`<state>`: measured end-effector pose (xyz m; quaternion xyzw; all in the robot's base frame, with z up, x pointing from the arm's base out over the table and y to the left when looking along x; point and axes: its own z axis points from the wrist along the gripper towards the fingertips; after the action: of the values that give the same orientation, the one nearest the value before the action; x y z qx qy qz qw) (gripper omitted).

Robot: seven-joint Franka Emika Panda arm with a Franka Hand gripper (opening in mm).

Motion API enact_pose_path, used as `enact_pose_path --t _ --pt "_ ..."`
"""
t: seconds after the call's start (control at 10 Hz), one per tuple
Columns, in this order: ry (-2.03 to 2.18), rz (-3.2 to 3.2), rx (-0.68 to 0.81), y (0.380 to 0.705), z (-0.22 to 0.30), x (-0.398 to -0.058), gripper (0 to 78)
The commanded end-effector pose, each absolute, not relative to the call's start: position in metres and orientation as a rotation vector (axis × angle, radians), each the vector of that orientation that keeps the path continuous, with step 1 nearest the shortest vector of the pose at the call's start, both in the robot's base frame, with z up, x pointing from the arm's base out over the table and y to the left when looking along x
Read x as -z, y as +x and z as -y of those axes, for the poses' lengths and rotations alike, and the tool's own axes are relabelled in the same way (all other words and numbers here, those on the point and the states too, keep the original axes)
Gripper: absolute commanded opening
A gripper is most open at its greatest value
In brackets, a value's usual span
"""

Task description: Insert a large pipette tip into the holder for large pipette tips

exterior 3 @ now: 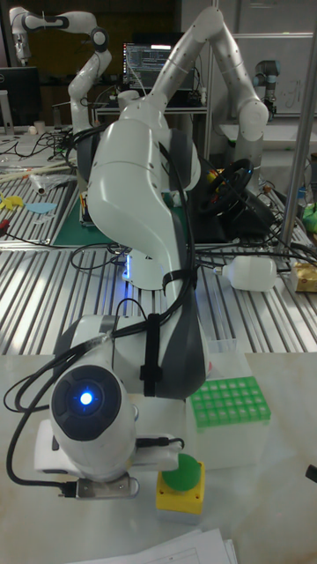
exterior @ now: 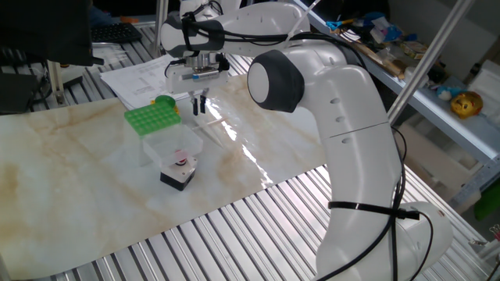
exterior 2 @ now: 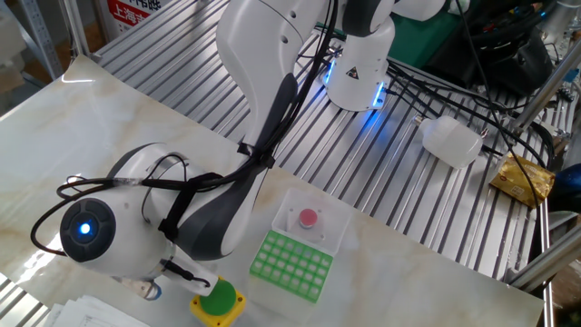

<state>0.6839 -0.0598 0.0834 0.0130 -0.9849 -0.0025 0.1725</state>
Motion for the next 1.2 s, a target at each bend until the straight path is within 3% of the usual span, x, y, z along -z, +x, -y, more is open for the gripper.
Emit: enact_pose_path --t 0.1,1.0,1.2 --pt "0.041 2.796 -0.003 0.685 0.060 -0.084 77.5" --pt "0.041 2.796 -0.003 0.685 0.060 -0.084 77.5" --pt "0.046 2.782 0.003 0.689 0.057 -0.068 77.5"
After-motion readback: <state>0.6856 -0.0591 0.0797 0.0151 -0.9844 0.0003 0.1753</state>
